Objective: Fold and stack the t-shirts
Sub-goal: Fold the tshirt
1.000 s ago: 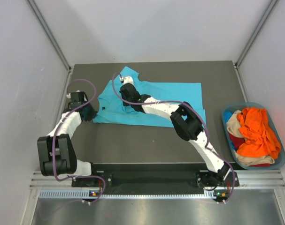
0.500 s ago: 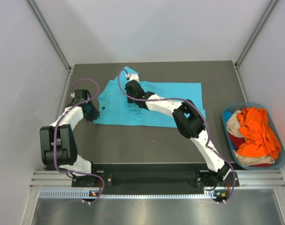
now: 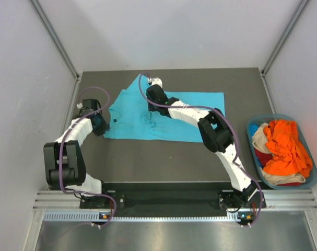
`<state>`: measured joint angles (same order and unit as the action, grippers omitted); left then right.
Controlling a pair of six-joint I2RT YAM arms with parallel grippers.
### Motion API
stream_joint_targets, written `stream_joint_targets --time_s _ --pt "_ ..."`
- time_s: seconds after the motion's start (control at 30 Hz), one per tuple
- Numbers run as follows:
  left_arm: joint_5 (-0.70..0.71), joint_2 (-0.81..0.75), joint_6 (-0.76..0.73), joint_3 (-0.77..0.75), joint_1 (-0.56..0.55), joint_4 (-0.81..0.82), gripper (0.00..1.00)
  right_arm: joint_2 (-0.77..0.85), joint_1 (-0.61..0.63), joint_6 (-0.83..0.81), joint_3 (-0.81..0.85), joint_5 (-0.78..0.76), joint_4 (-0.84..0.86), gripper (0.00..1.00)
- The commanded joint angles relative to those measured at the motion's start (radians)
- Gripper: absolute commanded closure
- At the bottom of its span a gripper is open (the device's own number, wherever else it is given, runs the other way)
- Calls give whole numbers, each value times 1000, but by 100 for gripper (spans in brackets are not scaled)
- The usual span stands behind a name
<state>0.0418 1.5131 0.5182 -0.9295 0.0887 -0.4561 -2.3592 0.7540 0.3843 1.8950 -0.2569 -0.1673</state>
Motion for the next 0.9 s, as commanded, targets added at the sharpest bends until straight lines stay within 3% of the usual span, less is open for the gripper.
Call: stream_joint_targets --time_s 0.0,0.17,0.33,0.4,0.87 --pt "-87 -71 16 -31 -29 22 68 135 -5 -27 -11 33 -6 69" --pt "-290 -76 97 49 -37 146 67 193 16 -142 -140 214 98 50" --pt "-321 -27 137 86 -38 200 66 178 25 -205 -172 239 112 45" --pt "-281 -2 137 86 -37 197 66 160 34 -219 -166 234 111 37" --pt "-79 67 117 69 -38 123 67 64 67 -272 -129 133 97 40"
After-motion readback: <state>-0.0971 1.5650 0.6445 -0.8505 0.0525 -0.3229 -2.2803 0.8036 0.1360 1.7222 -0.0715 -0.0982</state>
